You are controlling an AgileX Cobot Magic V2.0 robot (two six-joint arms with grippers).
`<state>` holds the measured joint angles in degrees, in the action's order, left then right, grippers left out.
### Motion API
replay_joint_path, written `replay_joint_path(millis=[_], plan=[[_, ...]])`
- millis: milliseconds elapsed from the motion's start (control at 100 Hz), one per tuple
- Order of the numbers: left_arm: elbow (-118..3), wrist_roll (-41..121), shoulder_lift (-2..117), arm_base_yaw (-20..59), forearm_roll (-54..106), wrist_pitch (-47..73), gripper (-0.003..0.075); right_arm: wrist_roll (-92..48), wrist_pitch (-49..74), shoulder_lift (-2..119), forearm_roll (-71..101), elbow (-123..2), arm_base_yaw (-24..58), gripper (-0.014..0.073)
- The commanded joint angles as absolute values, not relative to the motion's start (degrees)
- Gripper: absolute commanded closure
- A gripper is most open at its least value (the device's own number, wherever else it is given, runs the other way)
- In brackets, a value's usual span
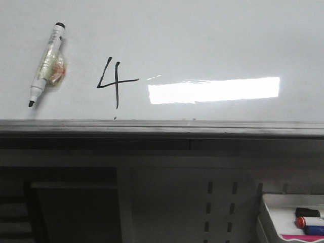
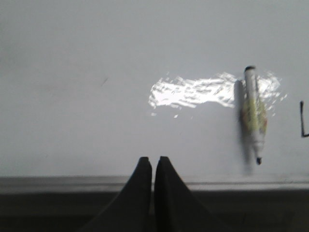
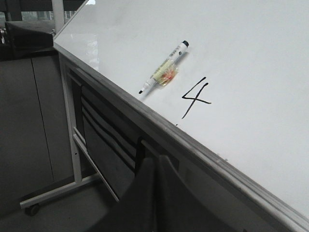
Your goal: Write number 4 on whiteboard
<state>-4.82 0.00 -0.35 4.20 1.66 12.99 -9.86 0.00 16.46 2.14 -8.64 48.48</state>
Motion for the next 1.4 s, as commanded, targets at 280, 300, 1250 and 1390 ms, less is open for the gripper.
replay_joint_path(millis=[280,300,1250,1390], plan=[[2.2,0.6,-1.8,1.6,2.4,13.3,0.0741,-10.2,-4.8,16.7,1.5,-10.2,48.2,0.0658],[2.2,0.6,-1.8,1.6,2.4,14.1,0.0741,-10.2,-4.8,16.7,1.5,-10.2,48.2,0.0658],[2.2,0.6,-1.8,1.6,2.4,16.7,0.0741,-10.2,-4.8,16.7,1.5,-10.2,48.2,0.0658],[2.2,0.6,-1.8,1.6,2.4,16.7,0.0741,-10.2,-4.8,16.7,1.5,-10.2,48.2,0.0658]])
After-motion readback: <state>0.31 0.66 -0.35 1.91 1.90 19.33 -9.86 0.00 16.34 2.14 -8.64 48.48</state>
